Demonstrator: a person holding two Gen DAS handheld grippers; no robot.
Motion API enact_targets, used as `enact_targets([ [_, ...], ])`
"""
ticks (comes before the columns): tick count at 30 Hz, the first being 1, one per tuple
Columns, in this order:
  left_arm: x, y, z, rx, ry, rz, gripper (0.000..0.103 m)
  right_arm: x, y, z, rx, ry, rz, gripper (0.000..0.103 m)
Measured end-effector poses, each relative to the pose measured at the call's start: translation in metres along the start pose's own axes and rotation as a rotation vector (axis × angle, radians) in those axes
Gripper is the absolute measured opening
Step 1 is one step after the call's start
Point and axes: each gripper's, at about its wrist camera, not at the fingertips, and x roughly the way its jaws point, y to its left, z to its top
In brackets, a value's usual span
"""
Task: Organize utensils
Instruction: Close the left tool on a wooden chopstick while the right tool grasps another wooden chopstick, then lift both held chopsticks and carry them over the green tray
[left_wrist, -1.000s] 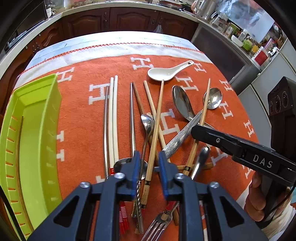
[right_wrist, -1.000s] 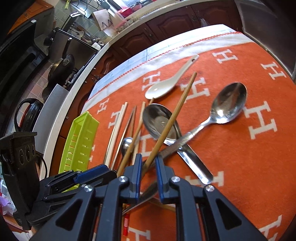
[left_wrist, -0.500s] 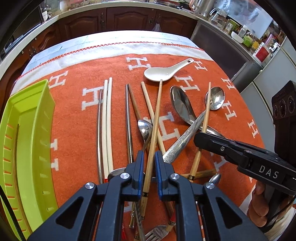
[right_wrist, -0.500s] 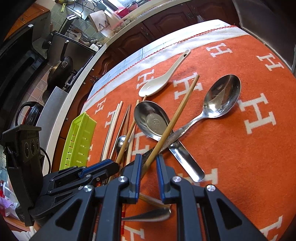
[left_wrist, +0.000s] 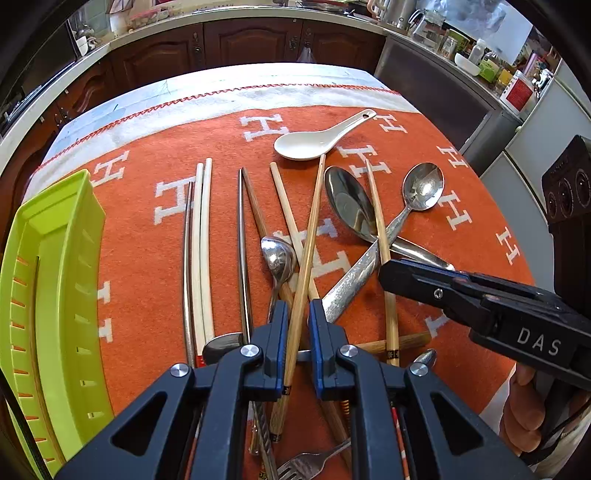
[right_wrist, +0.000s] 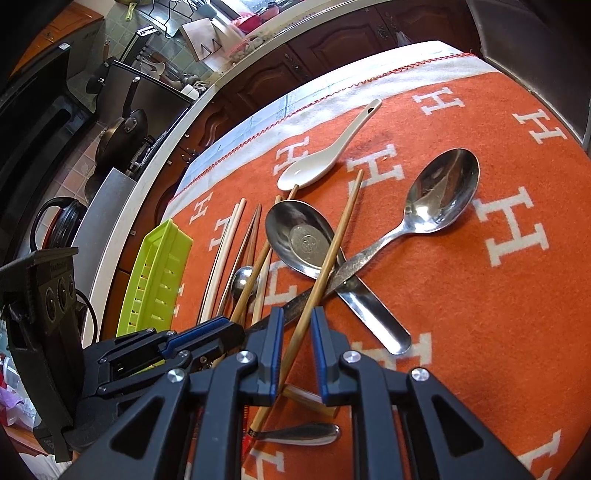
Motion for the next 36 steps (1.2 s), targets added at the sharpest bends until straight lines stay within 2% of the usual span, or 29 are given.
enact_targets([
  [3, 0.000, -0.002, -0.001, 0.015, -0.019, 0.005, 0.010, 0.001, 0.001, 0.001, 0.004, 0.003, 0.005, 0.015],
  [6, 0.001, -0.001, 0.000, 0.013, -0.040, 0.005, 0.009, 0.001, 0.002, 0.000, 0.004, 0.001, 0.005, 0.009],
  [7, 0.002, 0.000, 0.000, 0.008, -0.043, 0.001, 0.006, 0.000, 0.002, 0.000, 0.005, -0.001, 0.008, 0.007],
  [11, 0.003, 0.013, -0.001, -0.060, -0.050, -0.051, 0.004, -0.006, 0.004, -0.002, -0.001, -0.011, 0.020, 0.000],
  [14, -0.001, 0.023, -0.003, -0.127, -0.053, -0.107, 0.004, -0.012, 0.006, -0.004, -0.008, -0.021, 0.021, 0.000],
  [19, -0.019, 0.030, -0.005, -0.165, -0.078, -0.121, 0.004, -0.017, 0.010, -0.005, -0.018, -0.032, -0.011, 0.000],
  [22, -0.035, 0.035, -0.005, -0.190, -0.087, -0.122, 0.004, -0.016, 0.010, -0.007, -0.006, -0.009, -0.017, 0.003],
  [24, -0.052, 0.041, -0.006, -0.201, -0.106, -0.105, 0.004, -0.016, 0.013, -0.008, -0.008, -0.012, -0.035, 0.004],
  [26, -0.070, 0.047, -0.007, -0.208, -0.128, -0.085, 0.004, -0.016, 0.016, -0.008, 0.001, -0.016, -0.037, 0.016],
  [28, -0.086, 0.054, -0.009, -0.214, -0.147, -0.048, 0.004, -0.014, 0.016, -0.007, 0.015, -0.018, -0.044, 0.024],
  [34, -0.124, 0.085, -0.022, -0.244, -0.186, 0.111, 0.004, 0.007, 0.020, -0.009, 0.034, 0.046, -0.127, 0.025],
  [36, -0.129, 0.099, -0.028, -0.266, -0.190, 0.159, 0.004, 0.008, 0.025, -0.010, 0.016, 0.032, -0.147, 0.025],
])
